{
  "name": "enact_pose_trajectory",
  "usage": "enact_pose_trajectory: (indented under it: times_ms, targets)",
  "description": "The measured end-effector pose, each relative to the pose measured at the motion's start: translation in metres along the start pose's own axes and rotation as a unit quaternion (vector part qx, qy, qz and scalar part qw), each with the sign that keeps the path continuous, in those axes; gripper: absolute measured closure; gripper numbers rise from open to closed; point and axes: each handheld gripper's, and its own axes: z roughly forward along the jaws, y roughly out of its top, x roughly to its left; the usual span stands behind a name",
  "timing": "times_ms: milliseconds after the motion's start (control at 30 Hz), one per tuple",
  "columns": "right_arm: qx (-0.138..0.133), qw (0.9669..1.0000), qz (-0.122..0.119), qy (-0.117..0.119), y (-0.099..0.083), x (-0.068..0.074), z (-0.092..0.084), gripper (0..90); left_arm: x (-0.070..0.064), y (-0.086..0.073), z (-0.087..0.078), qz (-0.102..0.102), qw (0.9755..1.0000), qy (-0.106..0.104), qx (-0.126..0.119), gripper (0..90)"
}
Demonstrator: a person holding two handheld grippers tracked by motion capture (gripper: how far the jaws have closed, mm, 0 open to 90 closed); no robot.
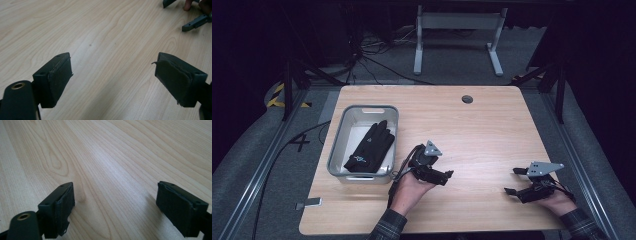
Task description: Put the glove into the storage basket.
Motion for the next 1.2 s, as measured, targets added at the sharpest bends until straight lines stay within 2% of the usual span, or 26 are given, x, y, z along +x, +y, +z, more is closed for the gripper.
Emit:
enact_pose_trajectory:
  times_ms: [100,233,300,533,667,800,833,1000,1200]
  targets:
    - [0.000,1.0000,0.000,0.000,0.000,0.000,0.000,15.7,-0.004,-0.004,0.005,0.001,1.0000,-0.006,0.002,14.7]
    - [0.000,1.0000,0.000,0.000,0.000,0.000,0.000,15.7,-0.011,-0.010,0.014,0.016,0.9998,-0.007,0.010,14.9]
    - [0.000,1.0000,0.000,0.000,0.000,0.000,0.000,15.7,-0.014,-0.012,0.018,0.014,0.9998,-0.012,0.011,14.9]
    - [0.000,1.0000,0.000,0.000,0.000,0.000,0.000,15.7,-0.026,-0.020,0.035,0.033,0.9987,-0.023,0.033,14.4]
    - [0.000,1.0000,0.000,0.000,0.000,0.000,0.000,15.7,-0.032,-0.021,0.045,0.055,0.9970,-0.013,0.053,13.1]
    - [0.000,1.0000,-0.001,0.000,0.000,0.000,0.000,15.6,-0.035,-0.024,0.052,0.083,0.9940,0.005,0.071,11.3]
    - [0.000,1.0000,-0.001,0.000,0.000,0.000,0.000,15.6,-0.035,-0.025,0.054,0.083,0.9941,0.009,0.069,9.9]
    - [0.000,1.0000,-0.001,0.000,0.000,0.000,0.000,15.5,-0.032,-0.029,0.055,0.081,0.9954,0.004,0.050,6.3]
    - [0.000,1.0000,-0.001,0.000,0.000,0.000,0.000,15.6,-0.032,-0.030,0.056,0.082,0.9955,0.003,0.047,4.9]
